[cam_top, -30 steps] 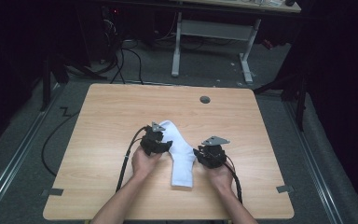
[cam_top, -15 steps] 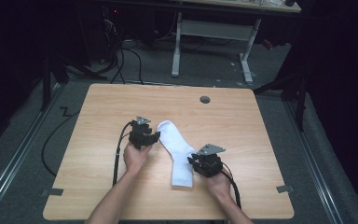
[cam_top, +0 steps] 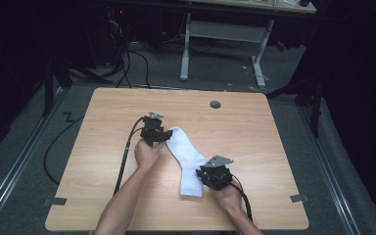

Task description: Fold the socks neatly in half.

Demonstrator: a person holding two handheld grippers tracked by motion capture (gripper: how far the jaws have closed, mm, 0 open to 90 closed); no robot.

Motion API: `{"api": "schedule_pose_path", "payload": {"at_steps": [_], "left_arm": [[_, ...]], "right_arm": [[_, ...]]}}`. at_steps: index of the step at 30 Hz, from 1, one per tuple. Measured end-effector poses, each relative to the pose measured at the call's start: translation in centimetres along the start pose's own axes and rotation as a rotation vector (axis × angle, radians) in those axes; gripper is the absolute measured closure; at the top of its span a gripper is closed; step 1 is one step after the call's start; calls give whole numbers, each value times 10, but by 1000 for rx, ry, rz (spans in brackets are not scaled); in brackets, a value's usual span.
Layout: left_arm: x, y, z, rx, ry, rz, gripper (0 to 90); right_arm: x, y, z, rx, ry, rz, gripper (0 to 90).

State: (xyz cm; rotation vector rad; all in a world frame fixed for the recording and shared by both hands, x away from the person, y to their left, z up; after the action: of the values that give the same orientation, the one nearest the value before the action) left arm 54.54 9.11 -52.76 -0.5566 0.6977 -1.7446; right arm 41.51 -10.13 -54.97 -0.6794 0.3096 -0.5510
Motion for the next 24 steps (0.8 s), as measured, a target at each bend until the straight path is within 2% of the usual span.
{"api": "schedule_pose_path", "payload": {"at_steps": [2,9,11,12,13,16,20,24], "left_arm": [[1,6,-4,-23,13,4,558],[4,13,-5,-41,16,-18,654],[4,14,-5,-43,22,-22,700],[5,15,-5,-46,26,-22,750],[6,15,-4,-52,32,-27,750],[6,13,-2,-45,31,-38,838],[6,5,0,-30,48,-48,856],[11,-8,7,17,66,-77,860]], "right_arm": [[0,0,0,-3,-5,-2,735],[0,1,0,-6,-6,-2,736],[0,1,0,-7,-7,-2,736],[0,1,0,-5,-2,2,736],[0,1,0,-5,-2,2,736],[1,1,0,-10,-2,2,736],[0,2,0,-7,0,2,737],[1,2,0,-7,-4,1,737]]}}
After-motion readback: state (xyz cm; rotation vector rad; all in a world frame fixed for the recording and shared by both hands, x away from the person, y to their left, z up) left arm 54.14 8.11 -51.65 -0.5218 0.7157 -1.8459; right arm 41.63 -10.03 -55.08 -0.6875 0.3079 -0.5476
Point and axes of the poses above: each handheld gripper's, and its own axes: y roughly forward along the jaws, z roughly out of its top, x roughly to its right, the point moved 7 cm from there along y, roughly forward along the jaws, and after that the axes turned 11 degrees about z, right-handed, at the moved point
